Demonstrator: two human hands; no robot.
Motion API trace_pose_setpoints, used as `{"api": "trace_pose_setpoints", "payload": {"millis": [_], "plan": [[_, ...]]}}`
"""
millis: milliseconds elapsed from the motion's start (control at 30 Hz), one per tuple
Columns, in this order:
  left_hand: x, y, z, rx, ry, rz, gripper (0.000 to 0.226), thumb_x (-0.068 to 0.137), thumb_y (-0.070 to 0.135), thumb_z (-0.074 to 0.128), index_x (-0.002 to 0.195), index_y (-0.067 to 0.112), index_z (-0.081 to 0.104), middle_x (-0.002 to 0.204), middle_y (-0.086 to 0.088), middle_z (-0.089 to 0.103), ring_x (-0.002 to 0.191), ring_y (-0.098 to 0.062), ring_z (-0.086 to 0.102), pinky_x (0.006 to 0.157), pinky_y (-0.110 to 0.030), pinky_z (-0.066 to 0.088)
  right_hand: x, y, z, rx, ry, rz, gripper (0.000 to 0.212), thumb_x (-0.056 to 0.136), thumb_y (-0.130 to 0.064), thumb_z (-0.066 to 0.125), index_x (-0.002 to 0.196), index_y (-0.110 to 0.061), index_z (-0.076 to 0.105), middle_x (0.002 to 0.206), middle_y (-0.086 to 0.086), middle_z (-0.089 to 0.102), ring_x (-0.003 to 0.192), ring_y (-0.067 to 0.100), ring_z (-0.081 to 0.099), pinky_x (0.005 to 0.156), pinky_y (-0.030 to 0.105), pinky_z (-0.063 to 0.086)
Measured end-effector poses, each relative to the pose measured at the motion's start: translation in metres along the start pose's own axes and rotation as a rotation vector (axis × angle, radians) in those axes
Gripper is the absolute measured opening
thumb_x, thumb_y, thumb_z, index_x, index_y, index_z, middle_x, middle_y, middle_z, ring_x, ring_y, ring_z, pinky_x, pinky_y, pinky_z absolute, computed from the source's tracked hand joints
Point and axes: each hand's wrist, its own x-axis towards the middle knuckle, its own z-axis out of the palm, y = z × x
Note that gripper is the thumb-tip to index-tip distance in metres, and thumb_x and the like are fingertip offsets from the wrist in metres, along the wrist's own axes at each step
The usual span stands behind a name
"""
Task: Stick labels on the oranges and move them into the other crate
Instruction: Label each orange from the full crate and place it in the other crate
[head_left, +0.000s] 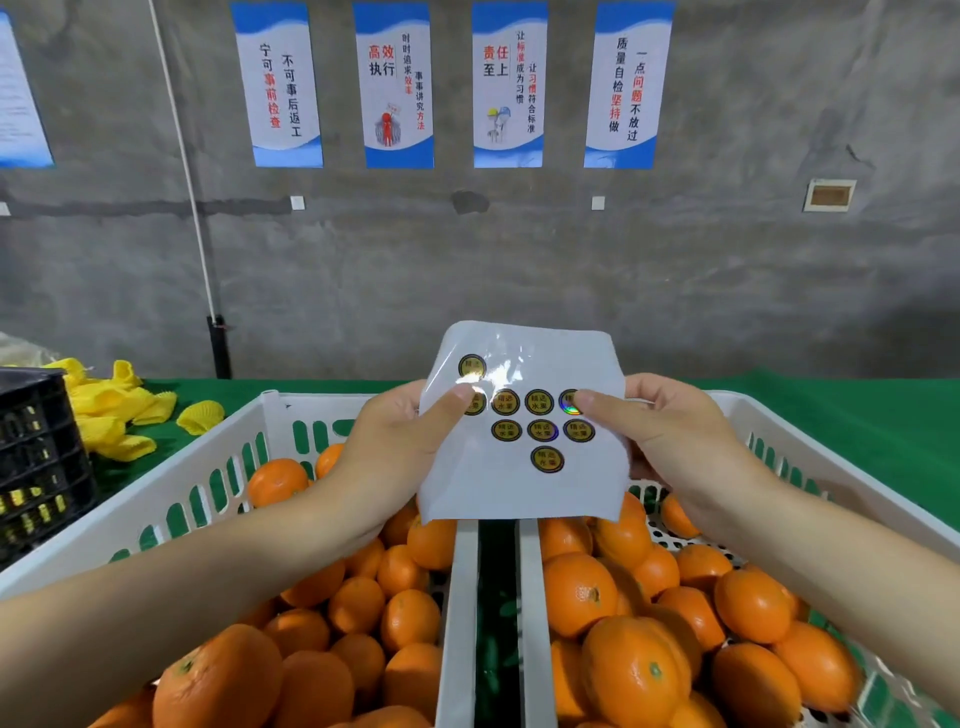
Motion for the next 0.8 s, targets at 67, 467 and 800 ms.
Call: {"api": "trace_pose_setpoints", "payload": {"millis": [67,467,800], "plan": [[-0.001,0.000,0.001,0.005,-0.027,-0.002,0.021,0.098,0.034,0.059,0.099,0.021,0.075,0.093,0.002,0.079,0.084,-0.016,0.077,0.061,-0.019,0.057,0.000,-0.001,-0.002,-0.027,0.063,-0.043,0.022,0.091,-0.033,0.069,0.097,-0.013,0.067,0.080,0.001,0.077,0.069,0.017,0.074,0.048,0.022,0.053],[-0.007,-0.001,0.006,0.111,-0.097,-0.051,0.023,0.101,0.031,0.055,0.096,0.023,0.075,0.091,0.010,0.078,0.084,-0.007,0.075,0.061,-0.013,0.054,0.001,0.002,-0.005,-0.299,0.203,-0.145,0.014,0.097,-0.030,0.060,0.107,-0.021,0.064,0.086,-0.003,0.073,0.076,0.013,0.071,0.058,0.029,0.057],[-0.013,0.002,0.008,0.117,-0.153,-0.051,0.022,0.096,0.028,0.063,0.094,0.012,0.078,0.090,-0.001,0.079,0.081,-0.016,0.076,0.063,-0.019,0.057,-0.013,0.004,0.005,-1.153,0.280,-0.754,0.048,0.082,-0.027,0.076,0.127,-0.020,0.062,0.142,0.011,0.046,0.130,0.031,0.031,0.102,0.040,0.018]]}}
